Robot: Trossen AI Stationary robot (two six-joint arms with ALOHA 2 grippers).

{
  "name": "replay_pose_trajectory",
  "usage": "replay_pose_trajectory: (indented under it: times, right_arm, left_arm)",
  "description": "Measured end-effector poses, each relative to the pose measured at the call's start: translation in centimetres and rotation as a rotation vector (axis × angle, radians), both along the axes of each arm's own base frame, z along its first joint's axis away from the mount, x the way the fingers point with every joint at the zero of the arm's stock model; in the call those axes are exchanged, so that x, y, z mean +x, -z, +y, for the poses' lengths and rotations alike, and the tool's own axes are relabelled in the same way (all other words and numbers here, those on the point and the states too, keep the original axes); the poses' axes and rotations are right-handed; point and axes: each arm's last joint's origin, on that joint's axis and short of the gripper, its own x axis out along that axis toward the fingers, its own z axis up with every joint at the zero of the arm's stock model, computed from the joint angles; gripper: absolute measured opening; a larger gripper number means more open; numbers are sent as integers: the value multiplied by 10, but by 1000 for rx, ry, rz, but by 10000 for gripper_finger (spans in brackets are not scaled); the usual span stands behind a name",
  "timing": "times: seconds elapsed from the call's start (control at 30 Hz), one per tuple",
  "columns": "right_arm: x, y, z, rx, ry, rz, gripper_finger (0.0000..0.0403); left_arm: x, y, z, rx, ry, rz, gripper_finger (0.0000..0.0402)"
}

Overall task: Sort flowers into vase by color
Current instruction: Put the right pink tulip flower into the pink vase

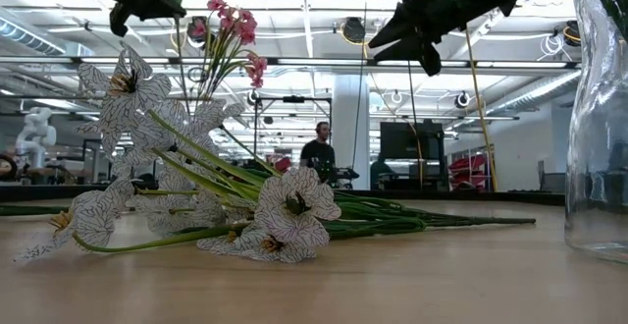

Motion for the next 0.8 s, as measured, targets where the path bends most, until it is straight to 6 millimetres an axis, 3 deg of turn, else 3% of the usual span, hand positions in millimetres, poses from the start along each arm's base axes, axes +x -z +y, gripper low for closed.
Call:
replay_pose_trajectory:
  times: [0.8]
  right_arm:
    - [0,1,0,1,3,5,134]
  left_arm:
    - [37,14,12,19,127,155,8]
